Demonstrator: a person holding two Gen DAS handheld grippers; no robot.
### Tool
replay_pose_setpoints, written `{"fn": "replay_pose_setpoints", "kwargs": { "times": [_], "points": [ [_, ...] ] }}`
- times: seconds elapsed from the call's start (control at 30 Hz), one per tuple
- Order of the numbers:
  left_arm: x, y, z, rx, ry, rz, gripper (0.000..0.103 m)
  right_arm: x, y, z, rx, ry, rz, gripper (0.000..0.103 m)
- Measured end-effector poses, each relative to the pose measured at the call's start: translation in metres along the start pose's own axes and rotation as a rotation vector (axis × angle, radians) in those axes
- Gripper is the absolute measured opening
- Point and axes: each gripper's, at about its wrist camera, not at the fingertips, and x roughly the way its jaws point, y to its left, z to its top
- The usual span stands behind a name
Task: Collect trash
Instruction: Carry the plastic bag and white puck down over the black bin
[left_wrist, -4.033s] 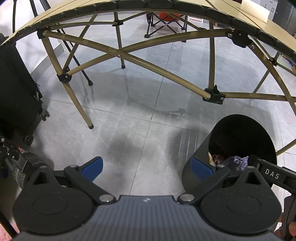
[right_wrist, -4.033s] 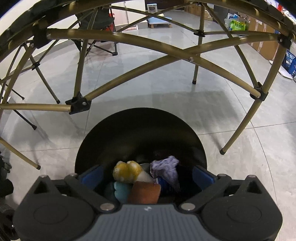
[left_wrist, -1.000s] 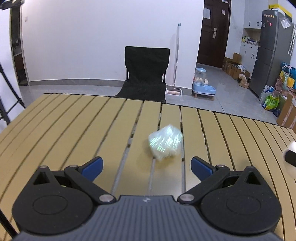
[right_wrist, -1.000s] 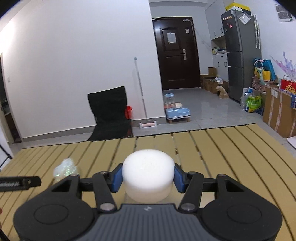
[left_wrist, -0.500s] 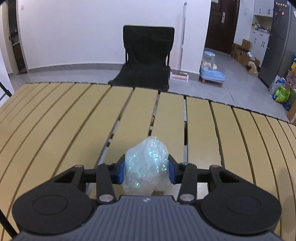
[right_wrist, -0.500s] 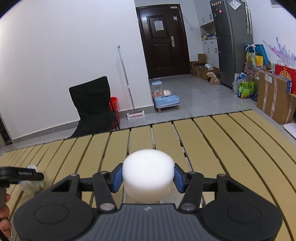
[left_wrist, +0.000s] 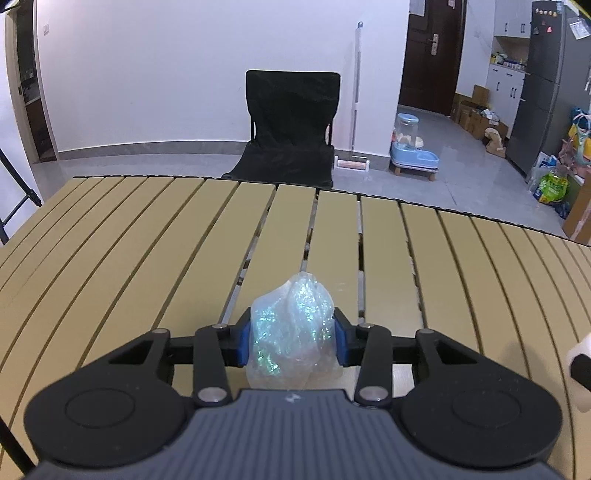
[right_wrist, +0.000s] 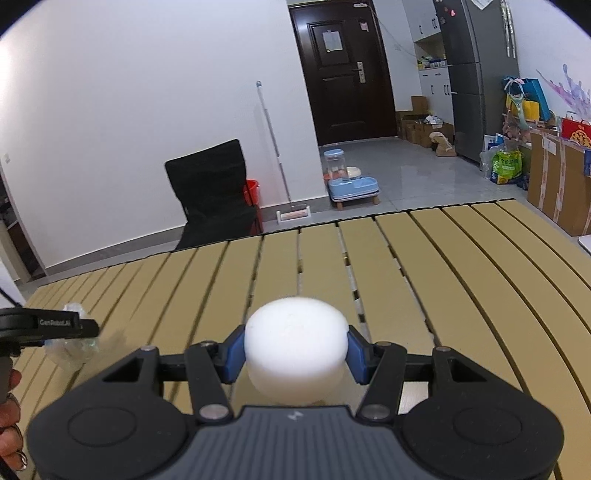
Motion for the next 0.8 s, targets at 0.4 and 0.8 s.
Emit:
{"fn": "replay_pose_setpoints", "kwargs": {
  "times": [0.4,0.8],
  "points": [
    [-0.107,0.012,-0.040,0.038,-0.058,-0.021,0.041,-0.097,0.030,-0.034,-0.041,0.003,0.021,0.054],
    [-0.211,0.023,-0.093,0.067,-0.123,-0.061,0.041,-0.194,0.047,-0.078,-0.086,-0.024,0.040,0.053]
  ]
}}
